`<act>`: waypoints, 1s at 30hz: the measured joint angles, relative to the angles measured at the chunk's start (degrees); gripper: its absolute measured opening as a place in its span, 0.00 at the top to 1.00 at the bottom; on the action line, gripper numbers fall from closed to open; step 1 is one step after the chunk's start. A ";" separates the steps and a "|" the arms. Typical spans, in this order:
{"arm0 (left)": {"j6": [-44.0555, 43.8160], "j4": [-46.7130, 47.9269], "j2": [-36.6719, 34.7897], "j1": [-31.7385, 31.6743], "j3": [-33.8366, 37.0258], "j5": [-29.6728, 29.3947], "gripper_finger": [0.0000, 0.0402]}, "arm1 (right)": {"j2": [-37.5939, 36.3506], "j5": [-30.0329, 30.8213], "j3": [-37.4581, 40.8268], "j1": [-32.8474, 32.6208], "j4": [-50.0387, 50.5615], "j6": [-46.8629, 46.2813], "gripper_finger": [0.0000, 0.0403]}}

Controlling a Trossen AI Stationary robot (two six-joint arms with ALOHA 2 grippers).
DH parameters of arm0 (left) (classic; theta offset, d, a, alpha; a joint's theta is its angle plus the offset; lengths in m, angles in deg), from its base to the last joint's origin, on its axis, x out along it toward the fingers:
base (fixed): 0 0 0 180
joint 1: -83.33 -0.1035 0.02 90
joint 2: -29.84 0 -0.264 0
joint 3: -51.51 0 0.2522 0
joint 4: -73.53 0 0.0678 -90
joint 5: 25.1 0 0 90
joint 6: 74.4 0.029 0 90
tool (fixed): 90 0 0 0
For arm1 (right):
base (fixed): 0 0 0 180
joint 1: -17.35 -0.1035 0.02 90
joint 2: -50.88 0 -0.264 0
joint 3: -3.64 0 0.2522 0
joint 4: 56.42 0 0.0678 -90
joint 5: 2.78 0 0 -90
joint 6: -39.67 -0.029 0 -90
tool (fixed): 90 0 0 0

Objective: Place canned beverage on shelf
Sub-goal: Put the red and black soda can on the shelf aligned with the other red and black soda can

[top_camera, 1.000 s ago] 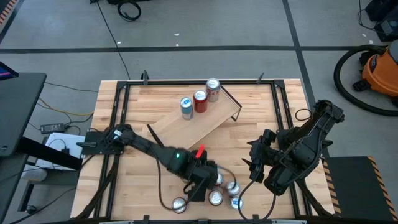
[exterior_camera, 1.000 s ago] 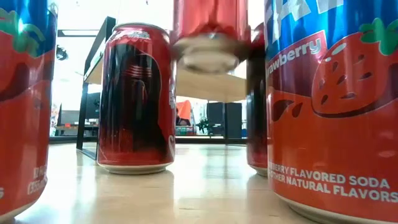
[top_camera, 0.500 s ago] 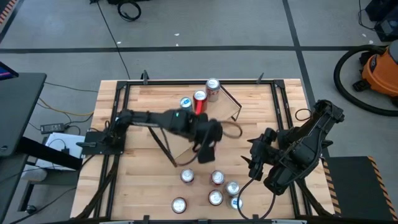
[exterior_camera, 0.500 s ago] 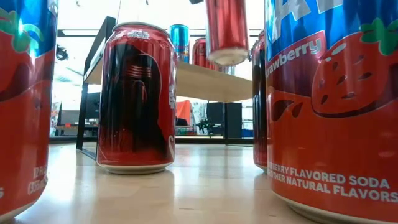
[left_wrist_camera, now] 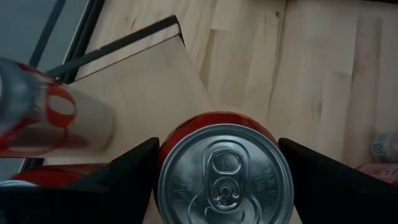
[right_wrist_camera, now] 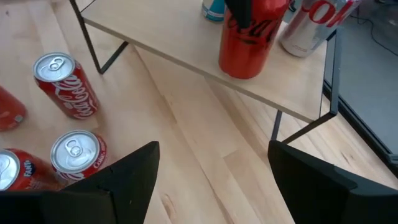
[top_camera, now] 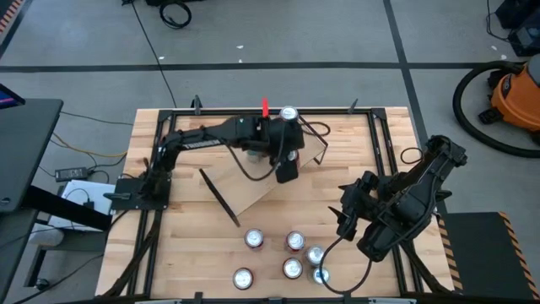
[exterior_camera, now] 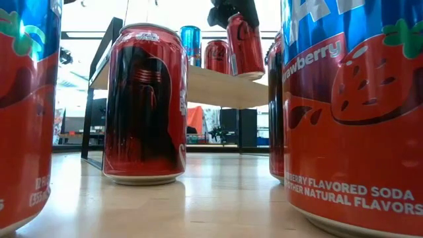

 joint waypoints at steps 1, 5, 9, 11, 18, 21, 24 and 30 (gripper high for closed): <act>0.48 -0.11 -0.14 -0.46 0.00 0.30 0.23 | 0.00 0.00 0.00 0.18 0.02 -0.18 0.23; 1.95 -0.47 -0.25 -2.08 0.00 0.86 0.23 | 0.00 0.00 0.00 0.88 0.03 -0.20 0.23; 2.95 0.21 -0.25 -3.08 0.00 1.34 0.23 | 0.00 -0.02 0.00 1.47 0.04 0.28 0.23; 3.05 0.99 -0.25 -3.33 0.00 1.44 0.23 | 0.00 -0.02 0.00 1.65 0.02 0.30 0.23; 2.69 3.72 -0.25 -3.42 0.02 1.63 0.23 | 0.00 0.08 0.00 1.71 0.04 0.48 0.23; 2.38 3.29 -0.25 -3.35 0.02 1.60 0.22 | 0.00 0.26 0.00 1.71 0.04 0.48 0.23; 2.39 3.38 -0.18 -3.35 0.02 1.59 0.21 | 0.00 0.28 0.00 1.71 0.03 0.46 0.23; 0.12 3.39 0.34 -3.13 0.02 3.49 0.20 | 0.00 0.22 0.00 1.69 -0.30 0.26 0.23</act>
